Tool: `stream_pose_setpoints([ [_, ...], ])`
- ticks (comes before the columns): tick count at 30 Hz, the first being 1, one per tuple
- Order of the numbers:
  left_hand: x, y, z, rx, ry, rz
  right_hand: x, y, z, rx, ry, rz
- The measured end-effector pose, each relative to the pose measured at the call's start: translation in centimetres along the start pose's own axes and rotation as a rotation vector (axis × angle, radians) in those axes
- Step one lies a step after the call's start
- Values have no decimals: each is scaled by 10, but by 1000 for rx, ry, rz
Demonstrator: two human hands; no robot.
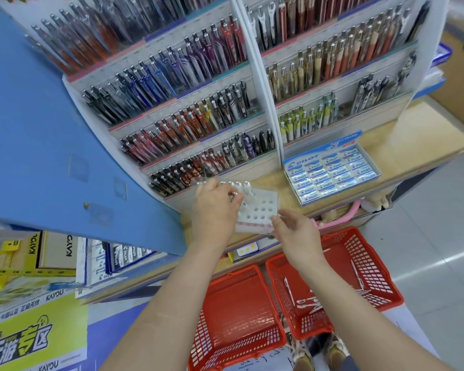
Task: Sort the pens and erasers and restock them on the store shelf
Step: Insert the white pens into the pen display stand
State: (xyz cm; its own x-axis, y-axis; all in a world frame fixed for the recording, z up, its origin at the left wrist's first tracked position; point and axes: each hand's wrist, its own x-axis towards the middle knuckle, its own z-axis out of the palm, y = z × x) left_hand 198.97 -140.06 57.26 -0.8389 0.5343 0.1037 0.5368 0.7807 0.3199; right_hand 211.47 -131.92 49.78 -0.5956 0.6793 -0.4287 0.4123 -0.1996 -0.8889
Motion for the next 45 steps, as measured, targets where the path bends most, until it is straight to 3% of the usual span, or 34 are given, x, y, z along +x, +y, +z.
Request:
stream_pose_setpoints([
  [9, -25, -6, -37, -254, 148, 20, -2, -14, -28, -96, 1, -25],
  [13, -66, -22, -46, -340, 177, 3, -19, 3, -69, -306, -27, -62],
  [21, -148, -52, 47, -336, -248, -62, -43, 79, -146, -782, -162, 37],
  [28, -177, -49, 183, -213, -590, -60, -8, 195, -187, -955, -263, 114],
  [39, -229, -64, 564, -100, -817, 67, 165, 526, -175, -1081, -267, 219],
  [45, -253, -106, 722, 83, -885, 188, 244, 649, -156, -1250, -324, 282],
])
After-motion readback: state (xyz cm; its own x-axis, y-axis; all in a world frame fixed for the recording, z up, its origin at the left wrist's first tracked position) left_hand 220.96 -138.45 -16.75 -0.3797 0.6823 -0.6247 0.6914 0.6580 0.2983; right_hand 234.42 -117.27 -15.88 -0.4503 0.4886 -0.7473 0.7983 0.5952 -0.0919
